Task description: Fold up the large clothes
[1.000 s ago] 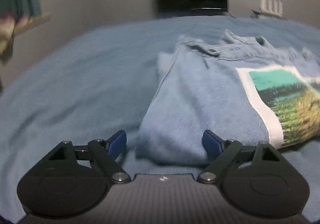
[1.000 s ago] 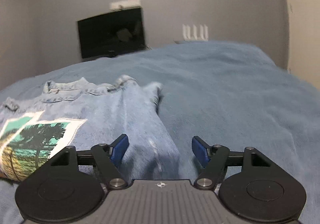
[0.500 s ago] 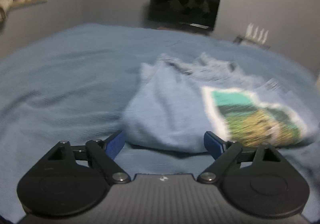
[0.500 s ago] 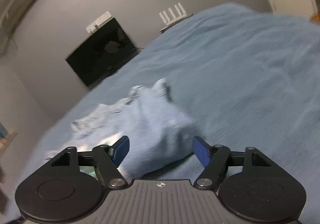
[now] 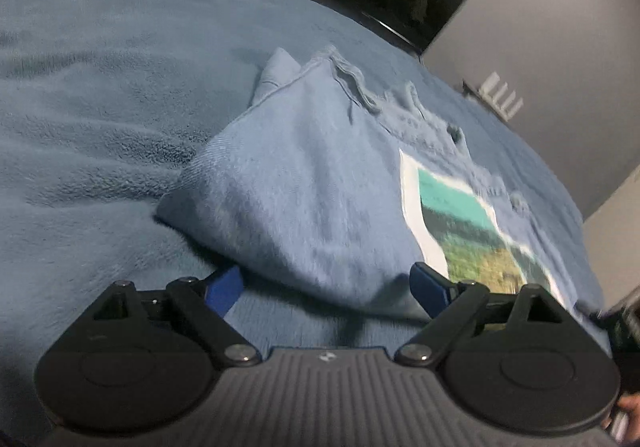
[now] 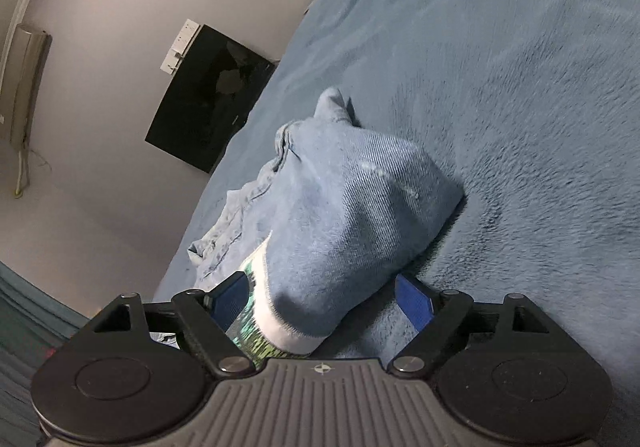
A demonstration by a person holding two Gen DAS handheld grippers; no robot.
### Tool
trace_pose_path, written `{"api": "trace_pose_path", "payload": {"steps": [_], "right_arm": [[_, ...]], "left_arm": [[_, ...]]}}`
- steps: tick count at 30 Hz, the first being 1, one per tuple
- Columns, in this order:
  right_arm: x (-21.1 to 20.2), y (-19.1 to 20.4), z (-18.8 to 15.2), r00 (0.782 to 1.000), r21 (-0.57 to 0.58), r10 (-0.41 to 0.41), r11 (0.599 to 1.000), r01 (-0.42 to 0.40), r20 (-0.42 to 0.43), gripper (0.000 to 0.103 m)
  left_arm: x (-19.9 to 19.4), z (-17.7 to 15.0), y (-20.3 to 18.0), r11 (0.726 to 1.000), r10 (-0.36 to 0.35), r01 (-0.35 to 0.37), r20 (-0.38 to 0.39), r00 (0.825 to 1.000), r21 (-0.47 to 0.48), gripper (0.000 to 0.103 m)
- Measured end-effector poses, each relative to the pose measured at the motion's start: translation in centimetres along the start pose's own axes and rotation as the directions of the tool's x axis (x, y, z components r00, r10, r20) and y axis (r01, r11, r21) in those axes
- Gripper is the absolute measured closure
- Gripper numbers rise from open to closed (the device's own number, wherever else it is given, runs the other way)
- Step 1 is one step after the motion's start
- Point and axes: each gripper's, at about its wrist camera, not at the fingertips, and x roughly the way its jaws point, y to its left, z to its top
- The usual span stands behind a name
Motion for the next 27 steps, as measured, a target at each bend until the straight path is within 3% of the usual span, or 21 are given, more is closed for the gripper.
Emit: {"api": "trace_pose_path", "payload": {"steps": [2, 6, 9, 12, 16, 19, 20, 22, 25, 27], "right_arm": [[1.1, -0.4, 0.2, 1.0, 0.016, 0.006, 1.0, -0.006, 0.0, 0.02], [2.7, -1.0, 0.9, 0.999, 0.059, 0.05, 0.997, -0.051, 0.02, 0.013], [3.5, -0.4, 1.3, 0.998, 0.026, 0.042, 0.999, -0.044, 0.046, 0.013], [3.0, 1.6, 0.2, 0.996, -0.057, -0.019, 0.998, 0.024, 0.083, 0.02], [2.5, 2.6, -0.3, 0.992, -0.06, -0.002, 0.998, 0.01, 0.13, 0.023], [4.1, -0.1, 0.6, 0.996, 0.089, -0.05, 0.995, 0.043, 0.073, 0.026], [4.3, -0.7, 0.7, 0.997, 0.121, -0.031, 0.992, 0.022, 0.071, 0.027], [4.7, -0.3, 1.0, 0.997, 0.105, -0.023, 0.994, 0.014, 0.078, 0.024], [4.9, -0.4, 2.2, 0.991, 0.122, 0.003, 0.992, -0.02, 0.135, 0.026], [4.6, -1.1, 2.8, 0.98, 0.161, -0.013, 0.987, -0.019, 0.197, 0.037]], "left_arm": [[0.9, 0.3, 0.6, 0.998, -0.021, 0.023, 0.019, 1.0, -0.057, 0.013], [1.9, 0.8, 1.2, 0.997, -0.027, 0.031, 0.055, 0.998, -0.072, 0.013], [2.1, 1.1, 1.4, 0.993, -0.028, 0.038, 0.093, 0.995, -0.108, 0.014], [1.7, 1.3, 0.9, 0.992, -0.005, 0.02, 0.113, 0.994, -0.128, 0.018], [1.8, 1.5, 1.7, 0.987, -0.021, 0.04, 0.123, 0.992, -0.155, 0.031], [2.5, 1.5, 3.0, 0.978, -0.031, 0.053, 0.106, 0.994, -0.204, 0.037], [2.6, 1.5, 3.0, 0.978, -0.034, 0.055, 0.107, 0.994, -0.201, 0.037], [2.7, 1.6, 2.8, 0.98, -0.029, 0.049, 0.11, 0.994, -0.191, 0.039], [2.7, 1.8, 2.8, 0.98, -0.035, 0.056, 0.11, 0.993, -0.192, 0.05], [2.6, 1.9, 2.7, 0.98, -0.035, 0.055, 0.105, 0.994, -0.193, 0.052]]}}
